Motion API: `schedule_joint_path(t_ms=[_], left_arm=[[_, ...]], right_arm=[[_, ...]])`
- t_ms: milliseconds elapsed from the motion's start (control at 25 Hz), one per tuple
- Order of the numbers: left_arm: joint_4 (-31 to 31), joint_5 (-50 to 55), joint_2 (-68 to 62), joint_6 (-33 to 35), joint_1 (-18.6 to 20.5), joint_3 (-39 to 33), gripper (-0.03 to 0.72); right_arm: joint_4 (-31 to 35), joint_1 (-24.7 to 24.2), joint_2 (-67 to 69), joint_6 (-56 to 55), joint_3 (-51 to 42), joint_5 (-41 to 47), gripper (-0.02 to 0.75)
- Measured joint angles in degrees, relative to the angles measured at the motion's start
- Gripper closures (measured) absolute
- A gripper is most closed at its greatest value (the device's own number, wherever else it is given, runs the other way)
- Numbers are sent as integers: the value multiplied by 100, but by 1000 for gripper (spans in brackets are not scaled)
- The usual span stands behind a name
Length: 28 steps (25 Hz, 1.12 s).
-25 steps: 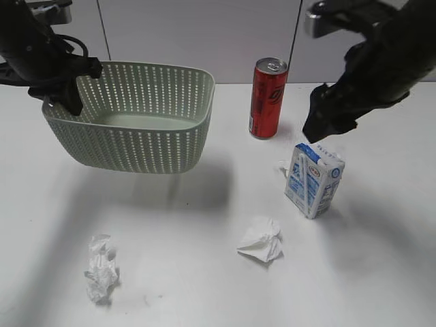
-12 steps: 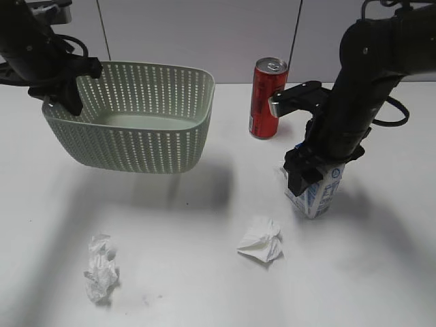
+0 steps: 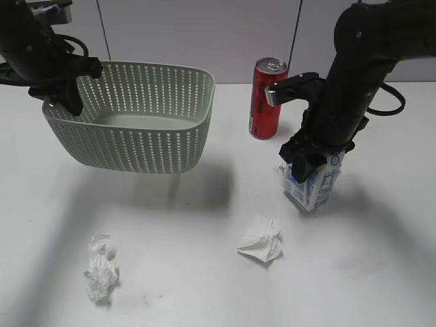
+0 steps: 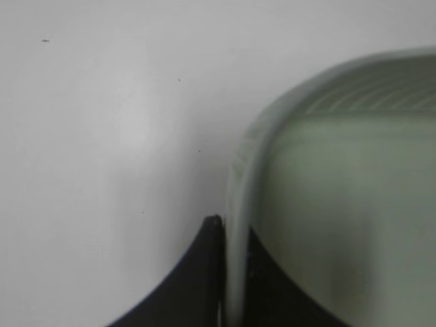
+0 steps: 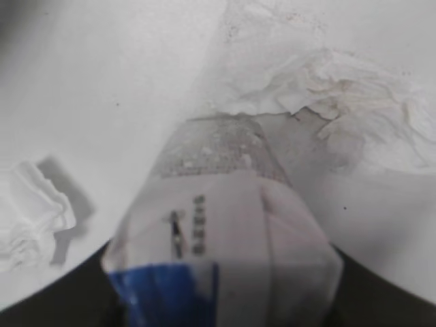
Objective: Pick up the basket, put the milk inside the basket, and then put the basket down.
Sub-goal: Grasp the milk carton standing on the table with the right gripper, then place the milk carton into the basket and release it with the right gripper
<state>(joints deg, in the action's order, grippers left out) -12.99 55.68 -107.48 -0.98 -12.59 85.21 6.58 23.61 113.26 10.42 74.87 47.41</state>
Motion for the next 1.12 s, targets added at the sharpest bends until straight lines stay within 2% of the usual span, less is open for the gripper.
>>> schedule_joint_path(t_ms=[280, 480, 760, 920, 1120], left_arm=[[0, -6, 0, 0, 0, 0, 703], [-4, -63, 0, 0, 0, 0, 703], [-6, -224, 0, 0, 0, 0, 703], [-17, -246, 0, 0, 0, 0, 703], [-17, -246, 0, 0, -31, 0, 703]], right_arm=[[165, 17, -253, -29, 1117, 1342, 416], [171, 274, -358, -174, 2439, 2142, 417], [221, 1068, -358, -392, 4120, 2205, 418], [234, 1409, -180, -430, 4528, 2013, 418], [365, 1492, 683, -420, 4715, 1694, 418]])
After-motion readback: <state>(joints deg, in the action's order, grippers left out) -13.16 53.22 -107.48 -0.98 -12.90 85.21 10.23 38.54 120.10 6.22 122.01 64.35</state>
